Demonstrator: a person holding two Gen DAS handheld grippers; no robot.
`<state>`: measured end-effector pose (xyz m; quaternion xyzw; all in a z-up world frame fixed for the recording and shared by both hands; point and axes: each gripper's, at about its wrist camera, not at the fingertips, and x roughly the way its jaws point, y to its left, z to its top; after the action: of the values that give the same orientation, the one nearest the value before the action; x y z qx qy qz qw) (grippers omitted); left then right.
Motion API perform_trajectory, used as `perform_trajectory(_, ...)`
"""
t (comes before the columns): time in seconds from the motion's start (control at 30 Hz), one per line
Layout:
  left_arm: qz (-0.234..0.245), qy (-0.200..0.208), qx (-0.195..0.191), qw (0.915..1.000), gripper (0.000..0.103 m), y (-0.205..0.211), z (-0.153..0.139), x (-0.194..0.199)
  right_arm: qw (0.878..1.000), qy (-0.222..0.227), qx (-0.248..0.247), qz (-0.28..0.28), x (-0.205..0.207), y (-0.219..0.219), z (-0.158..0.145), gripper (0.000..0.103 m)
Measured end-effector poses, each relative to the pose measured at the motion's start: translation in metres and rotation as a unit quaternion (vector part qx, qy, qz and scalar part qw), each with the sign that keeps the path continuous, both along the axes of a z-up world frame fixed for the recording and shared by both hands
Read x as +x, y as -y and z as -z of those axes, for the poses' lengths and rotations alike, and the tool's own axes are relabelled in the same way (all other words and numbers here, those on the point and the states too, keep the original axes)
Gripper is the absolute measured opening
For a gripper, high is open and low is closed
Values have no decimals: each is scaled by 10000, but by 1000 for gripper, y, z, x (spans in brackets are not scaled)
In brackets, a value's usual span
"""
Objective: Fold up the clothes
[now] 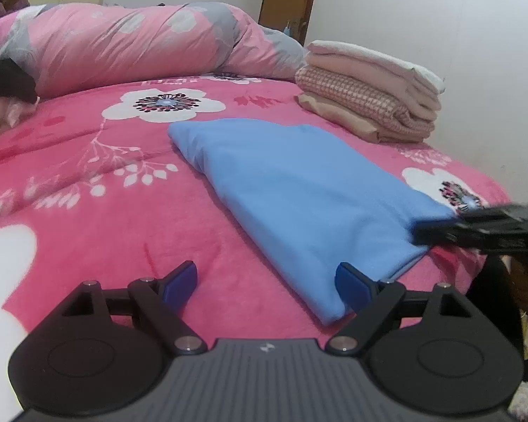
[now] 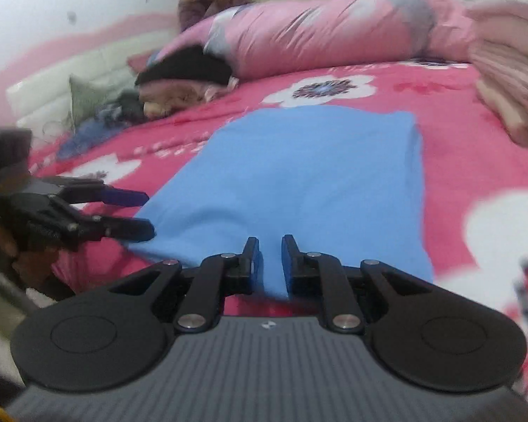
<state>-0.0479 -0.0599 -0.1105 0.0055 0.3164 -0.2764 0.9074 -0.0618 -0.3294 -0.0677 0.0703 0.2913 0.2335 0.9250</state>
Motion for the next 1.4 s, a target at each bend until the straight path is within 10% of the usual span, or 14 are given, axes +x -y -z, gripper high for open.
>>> perform_trajectory(0.17,83,-37,-104,9999,87,-5,0,2,9983,-337,-443,198,-36,13,-18,15)
perform_trajectory(0.4,-63,-34,-102,9999,89,-6,-1,-8,9977,456,-48,-495,6,-40,-40,18)
perform_trajectory(0.57,-54,10,-160,9999,90,-9,3,-12,9966,-52,-426,-700,18,-67,1,18)
perform_trajectory(0.77,71,133,-136,9998,92,-10,8,-14,9969,-105,-411,-669,-11,-39,-25,18)
perform_trajectory(0.93,-47,198,-47,9998,92,-5,9,-18,9972,438,-70,-599,57,-64,-61,18)
perform_trajectory(1.1,-61,224,-27,9997,92,-3,10,-18,9932,106,-867,-767,150,-131,-66,23)
perform_trajectory(1.23,22,203,-161,9997,92,-8,12,-16,9806,-11,-1718,-948,198,-173,-62,50)
perform_trajectory(1.4,124,201,-219,9995,92,-11,12,-14,9672,-510,-2368,-765,261,-200,-54,50)
